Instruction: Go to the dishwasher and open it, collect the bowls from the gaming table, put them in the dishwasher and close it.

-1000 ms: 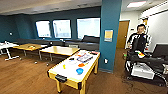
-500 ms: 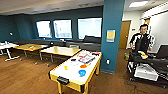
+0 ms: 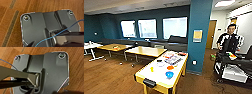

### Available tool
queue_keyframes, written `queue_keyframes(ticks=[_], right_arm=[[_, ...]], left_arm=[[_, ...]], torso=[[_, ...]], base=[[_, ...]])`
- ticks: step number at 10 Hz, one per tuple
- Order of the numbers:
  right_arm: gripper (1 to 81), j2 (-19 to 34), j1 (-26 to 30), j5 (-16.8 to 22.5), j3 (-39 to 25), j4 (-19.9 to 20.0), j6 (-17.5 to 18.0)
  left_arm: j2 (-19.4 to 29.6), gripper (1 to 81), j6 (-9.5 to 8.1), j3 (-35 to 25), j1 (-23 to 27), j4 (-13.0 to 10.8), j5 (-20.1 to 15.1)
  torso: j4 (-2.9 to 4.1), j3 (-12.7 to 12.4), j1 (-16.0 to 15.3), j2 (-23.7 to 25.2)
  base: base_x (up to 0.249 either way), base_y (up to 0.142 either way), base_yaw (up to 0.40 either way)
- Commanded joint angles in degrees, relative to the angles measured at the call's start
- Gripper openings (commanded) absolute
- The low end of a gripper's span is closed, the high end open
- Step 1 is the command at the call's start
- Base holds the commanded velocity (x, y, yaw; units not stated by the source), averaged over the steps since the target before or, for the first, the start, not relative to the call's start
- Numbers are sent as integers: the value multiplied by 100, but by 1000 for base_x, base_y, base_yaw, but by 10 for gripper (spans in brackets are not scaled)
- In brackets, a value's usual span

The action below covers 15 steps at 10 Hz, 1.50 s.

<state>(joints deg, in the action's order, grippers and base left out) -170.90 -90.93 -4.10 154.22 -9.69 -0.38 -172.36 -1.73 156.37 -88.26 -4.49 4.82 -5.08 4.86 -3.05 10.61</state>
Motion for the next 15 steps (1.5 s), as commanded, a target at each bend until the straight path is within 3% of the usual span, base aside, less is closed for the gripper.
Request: queue_keyframes(ticks=[1,15], right_arm=[[811,36,299,269,1,-6,-15],[811,36,298,260,1,-6,-15]], left_arm=[[35,811,-3,-1,322,-17,-253],[44,811,-3,-1,322,18,-253]], torso=[[0,0,2,0],[0,0,0,0]], base=[[149,98,0],[146,100,0]])
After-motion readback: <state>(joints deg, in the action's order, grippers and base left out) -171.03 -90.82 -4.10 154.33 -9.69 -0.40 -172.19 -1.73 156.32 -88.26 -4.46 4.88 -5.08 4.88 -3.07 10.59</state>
